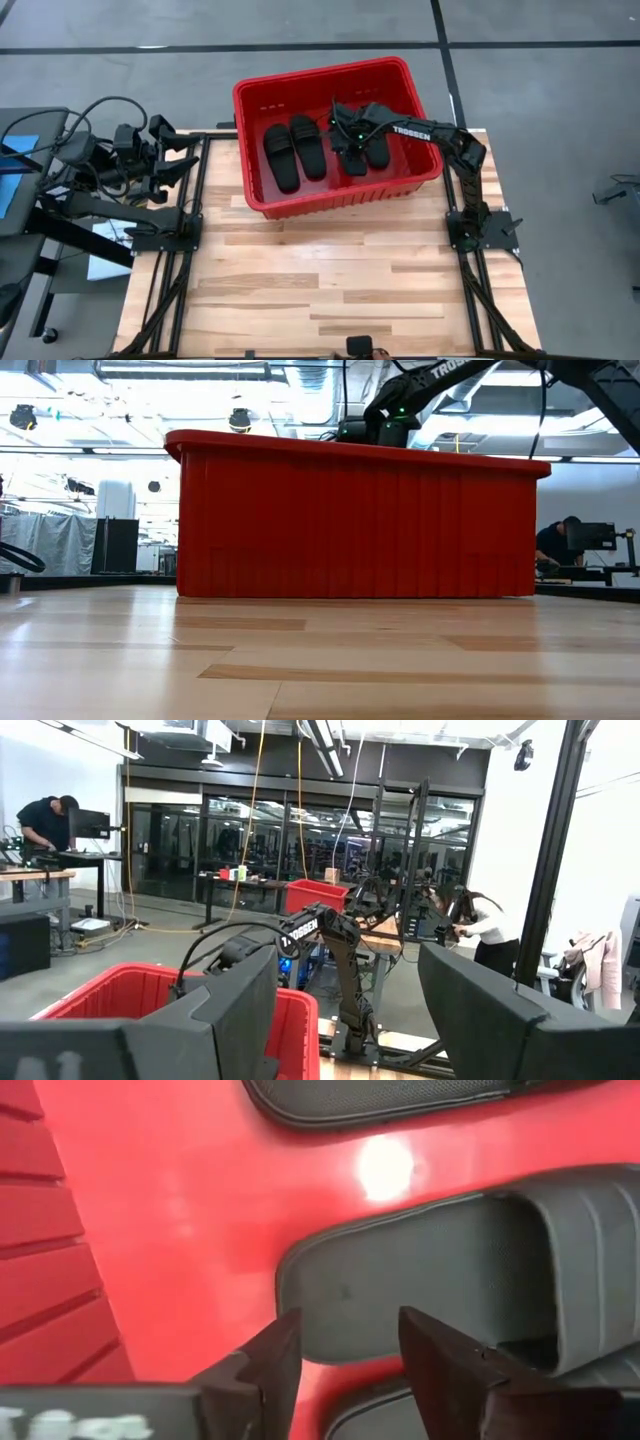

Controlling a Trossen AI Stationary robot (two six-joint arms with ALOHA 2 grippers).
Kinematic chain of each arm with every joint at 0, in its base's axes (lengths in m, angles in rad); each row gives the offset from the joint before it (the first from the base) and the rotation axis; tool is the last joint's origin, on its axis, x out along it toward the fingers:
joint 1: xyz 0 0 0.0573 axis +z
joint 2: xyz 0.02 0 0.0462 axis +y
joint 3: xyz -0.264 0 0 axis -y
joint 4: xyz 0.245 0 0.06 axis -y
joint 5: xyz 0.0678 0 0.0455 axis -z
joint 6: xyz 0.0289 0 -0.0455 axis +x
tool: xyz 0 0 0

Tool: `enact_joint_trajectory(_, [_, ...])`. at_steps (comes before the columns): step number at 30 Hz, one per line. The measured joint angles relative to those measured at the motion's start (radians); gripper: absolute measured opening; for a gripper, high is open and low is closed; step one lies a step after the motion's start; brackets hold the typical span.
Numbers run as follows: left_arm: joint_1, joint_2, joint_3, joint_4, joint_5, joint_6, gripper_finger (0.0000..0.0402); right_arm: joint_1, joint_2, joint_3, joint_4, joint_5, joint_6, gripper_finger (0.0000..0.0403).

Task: Pick and place slides into bin
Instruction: Return to Home Position

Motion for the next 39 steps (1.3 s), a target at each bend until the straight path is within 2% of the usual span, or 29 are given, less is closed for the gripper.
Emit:
enact_joint_trajectory(7, [0.0,0.0,0.0,0.0,0.0,0.0,0.0234,0.001,-0.006,0.059,-0.051,0.006,-0.001,0.0161])
enact_joint_trajectory(11, [0.0,0.0,0.0,0.0,0.0,0.0,0.0234,0.001,-0.006,0.132,-0.093,0.043,-0.016,0.0155])
enact_joint_trajectory(24, [0.0,0.0,0.0,0.012,-0.009,0.012,0.0234,0.002,-0.007,0.502,-0.316,0.227,-0.078,0.0151])
enact_joint_trajectory(29, [0.0,0.006,0.0,0.072,-0.01,0.034,0.0234,0.0,-0.033,0.613,-0.336,0.263,-0.049,0.0151])
enact_joint_trajectory(32, [0.0,0.02,0.001,0.122,-0.01,0.043,0.0234,0.002,-0.08,0.608,-0.34,0.296,-0.019,0.0149])
enact_joint_trajectory(36, [0.0,0.05,0.001,0.134,-0.017,0.144,0.0234,0.001,-0.118,0.605,-0.383,0.296,0.09,0.0144])
enact_joint_trajectory(39, [-0.001,0.093,0.001,0.15,-0.143,0.173,0.0234,0.001,-0.144,0.606,-0.438,0.292,0.158,0.014])
